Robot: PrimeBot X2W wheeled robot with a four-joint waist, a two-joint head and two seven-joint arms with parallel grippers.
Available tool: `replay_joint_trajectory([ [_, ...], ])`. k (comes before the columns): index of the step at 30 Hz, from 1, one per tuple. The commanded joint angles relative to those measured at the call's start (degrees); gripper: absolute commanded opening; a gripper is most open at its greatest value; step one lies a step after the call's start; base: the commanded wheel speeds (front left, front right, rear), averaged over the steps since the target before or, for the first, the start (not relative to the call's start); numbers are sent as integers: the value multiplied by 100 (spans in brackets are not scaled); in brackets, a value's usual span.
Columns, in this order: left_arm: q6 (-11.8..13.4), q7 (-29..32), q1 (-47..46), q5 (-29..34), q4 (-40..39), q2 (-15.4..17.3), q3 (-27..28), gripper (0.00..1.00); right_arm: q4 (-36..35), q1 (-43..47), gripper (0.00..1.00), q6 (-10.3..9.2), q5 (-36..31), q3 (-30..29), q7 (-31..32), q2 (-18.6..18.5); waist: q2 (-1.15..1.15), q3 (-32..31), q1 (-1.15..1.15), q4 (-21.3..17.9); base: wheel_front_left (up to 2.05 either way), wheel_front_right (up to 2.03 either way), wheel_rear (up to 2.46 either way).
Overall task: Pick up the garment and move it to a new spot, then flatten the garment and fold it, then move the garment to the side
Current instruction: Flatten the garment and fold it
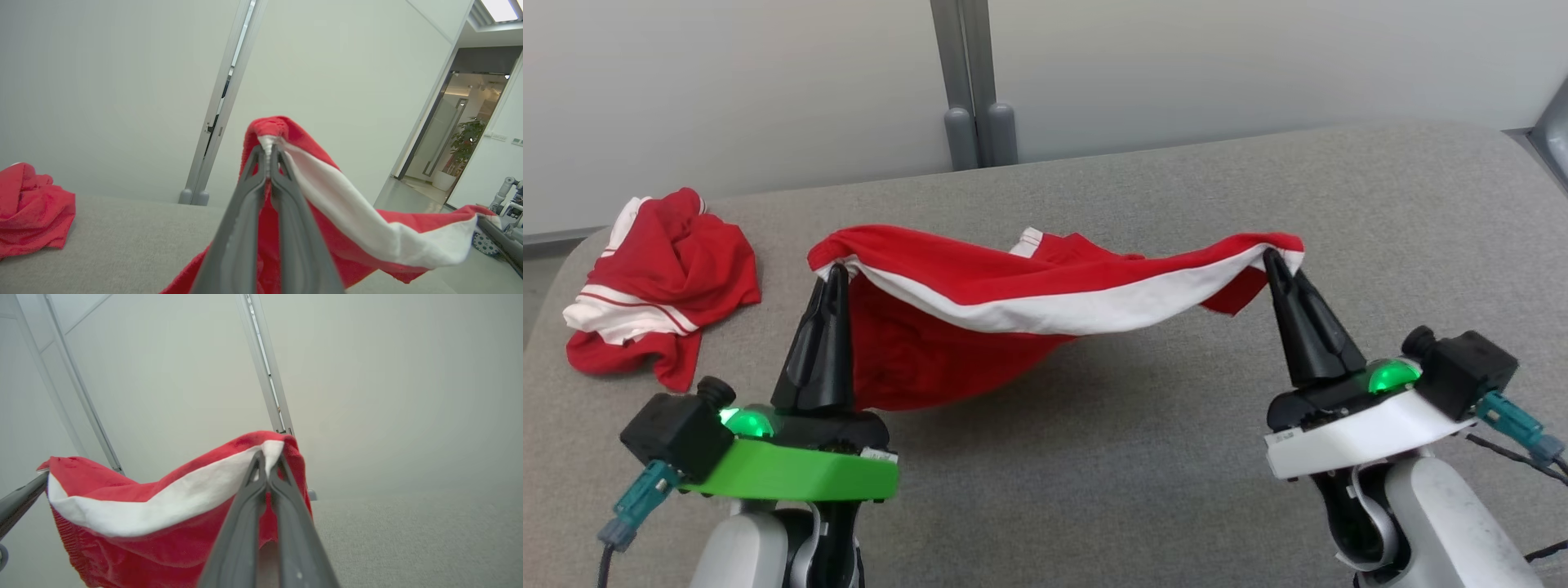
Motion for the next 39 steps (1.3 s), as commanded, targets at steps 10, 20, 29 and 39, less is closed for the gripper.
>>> replay_joint_trajectory([
  [10,274,711,181,-209,-2432,149,-35,0,-2382,418,0,2,134,-891,602,-189,0,-256,0,-384,0,0,0],
  [20,334,1701,-383,-576,-2399,550,104,0,-2811,214,0,2,262,-1108,1388,-55,0,38,0,-503,0,0,0],
  [29,236,2412,-2582,-729,-399,947,299,0,-790,-2160,0,2,373,-732,1373,-58,0,1019,0,-679,0,0,0],
  [39,297,1588,-5642,48,2351,1061,322,0,2400,-5372,0,-3,-100,-648,102,508,0,2186,0,-1144,0,0,0],
])
